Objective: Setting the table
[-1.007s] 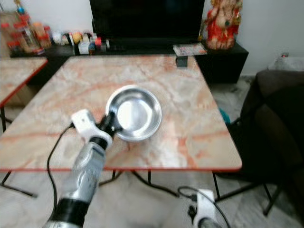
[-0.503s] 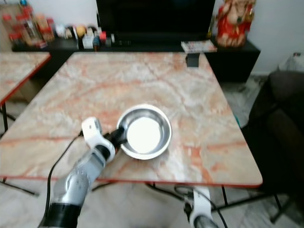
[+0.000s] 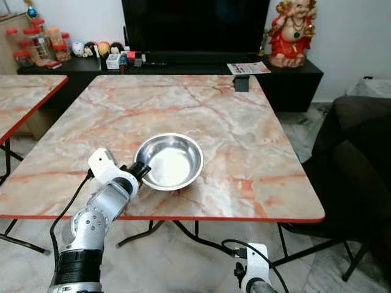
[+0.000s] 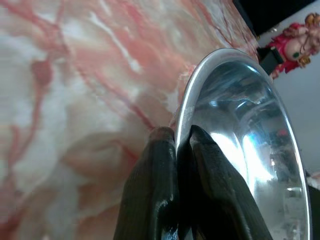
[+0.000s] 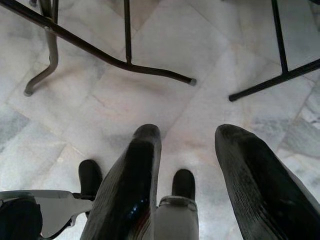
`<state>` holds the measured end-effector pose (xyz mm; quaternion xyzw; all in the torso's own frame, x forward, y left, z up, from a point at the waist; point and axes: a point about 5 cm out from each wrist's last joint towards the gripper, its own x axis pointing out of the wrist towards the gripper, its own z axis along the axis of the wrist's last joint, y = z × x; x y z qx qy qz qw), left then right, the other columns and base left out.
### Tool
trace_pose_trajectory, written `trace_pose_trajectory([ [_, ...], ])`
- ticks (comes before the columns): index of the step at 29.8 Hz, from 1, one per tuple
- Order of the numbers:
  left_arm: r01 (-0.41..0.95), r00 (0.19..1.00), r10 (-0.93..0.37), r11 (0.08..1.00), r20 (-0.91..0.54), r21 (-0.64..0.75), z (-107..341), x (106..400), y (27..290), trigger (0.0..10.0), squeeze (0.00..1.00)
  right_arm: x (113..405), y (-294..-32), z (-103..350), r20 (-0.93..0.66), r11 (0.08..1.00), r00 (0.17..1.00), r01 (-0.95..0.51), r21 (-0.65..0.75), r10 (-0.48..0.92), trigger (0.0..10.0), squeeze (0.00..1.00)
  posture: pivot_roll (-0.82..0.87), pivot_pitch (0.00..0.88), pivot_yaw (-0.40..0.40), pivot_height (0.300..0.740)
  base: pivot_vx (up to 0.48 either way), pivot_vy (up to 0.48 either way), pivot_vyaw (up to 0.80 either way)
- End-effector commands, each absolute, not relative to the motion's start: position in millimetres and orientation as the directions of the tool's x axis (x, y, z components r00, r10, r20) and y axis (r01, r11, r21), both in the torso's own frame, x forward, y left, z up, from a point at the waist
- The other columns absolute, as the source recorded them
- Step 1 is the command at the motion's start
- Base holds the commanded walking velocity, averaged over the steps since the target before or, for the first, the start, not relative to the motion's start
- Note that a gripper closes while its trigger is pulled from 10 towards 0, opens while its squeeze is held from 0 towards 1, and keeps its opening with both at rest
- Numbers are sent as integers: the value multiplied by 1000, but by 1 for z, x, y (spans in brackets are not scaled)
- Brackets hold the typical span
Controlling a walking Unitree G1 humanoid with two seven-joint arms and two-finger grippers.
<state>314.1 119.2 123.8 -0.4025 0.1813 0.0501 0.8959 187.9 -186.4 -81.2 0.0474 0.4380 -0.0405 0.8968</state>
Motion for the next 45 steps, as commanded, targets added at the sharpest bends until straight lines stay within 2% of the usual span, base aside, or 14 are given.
trace_pose_trajectory([
  [1,-248,931,-46,650,-363,-718,128,319,118,10000,0,191,-187,-79,-778,992,627,118,52,-33,10000,0,10,0,16,732,0,0,0],
  [7,-287,919,-35,622,-392,-728,125,327,109,10000,0,191,-187,-79,-777,991,629,122,53,-36,10000,0,7,0,13,732,0,0,0],
  [12,-254,922,-63,647,-383,-719,127,328,101,10000,0,192,-188,-79,-775,991,631,126,53,-39,10000,0,-3,0,11,732,0,0,0],
  [15,-224,929,-60,692,-365,-686,127,326,100,10000,0,192,-188,-79,-774,990,632,129,53,-41,10000,0,0,0,9,732,0,0,0],
  [23,-193,942,-60,710,-331,-678,128,325,102,10000,0,193,-188,-78,-772,990,635,126,57,-36,10000,0,5,0,7,732,0,0,0],
  [45,-160,962,-43,709,-269,-687,134,325,105,10000,0,195,-187,-77,-770,992,637,114,56,-30,10000,0,19,0,-3,732,288,0,0],
])
